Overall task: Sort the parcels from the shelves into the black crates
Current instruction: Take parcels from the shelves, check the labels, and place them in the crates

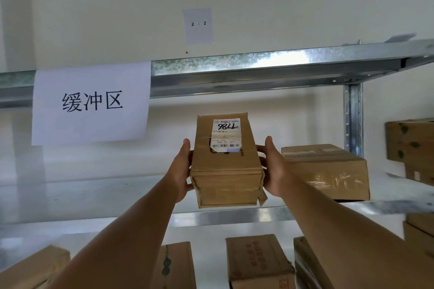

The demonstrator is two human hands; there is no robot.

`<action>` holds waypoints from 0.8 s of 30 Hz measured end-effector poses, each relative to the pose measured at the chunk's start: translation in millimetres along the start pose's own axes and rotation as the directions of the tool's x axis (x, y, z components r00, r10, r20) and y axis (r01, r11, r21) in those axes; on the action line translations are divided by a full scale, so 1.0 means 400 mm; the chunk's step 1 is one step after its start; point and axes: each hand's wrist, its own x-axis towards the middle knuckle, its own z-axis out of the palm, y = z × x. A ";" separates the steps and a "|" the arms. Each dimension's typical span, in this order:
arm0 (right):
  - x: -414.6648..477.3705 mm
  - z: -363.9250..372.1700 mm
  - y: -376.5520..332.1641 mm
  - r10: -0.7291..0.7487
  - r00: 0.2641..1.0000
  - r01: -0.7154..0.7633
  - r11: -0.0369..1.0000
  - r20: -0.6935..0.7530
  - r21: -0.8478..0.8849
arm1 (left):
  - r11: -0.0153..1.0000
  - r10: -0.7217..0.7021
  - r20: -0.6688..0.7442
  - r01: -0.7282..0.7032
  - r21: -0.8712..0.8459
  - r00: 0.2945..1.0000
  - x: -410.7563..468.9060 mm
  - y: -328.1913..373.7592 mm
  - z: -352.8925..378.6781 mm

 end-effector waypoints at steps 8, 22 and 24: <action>-0.078 0.039 0.013 -0.017 1.000 0.017 1.000 0.006 -0.002 | 0.999 0.038 0.048 -0.036 -0.032 0.998 -0.065 -0.005 -0.030; -0.302 0.256 0.101 -0.024 1.000 0.024 1.000 -0.017 0.001 | 0.991 0.042 0.101 -0.029 -0.129 0.994 -0.307 0.011 -0.241; -0.342 0.308 0.128 -0.015 1.000 0.015 1.000 -0.009 -0.004 | 0.991 0.038 0.089 -0.027 -0.131 0.995 -0.349 0.005 -0.300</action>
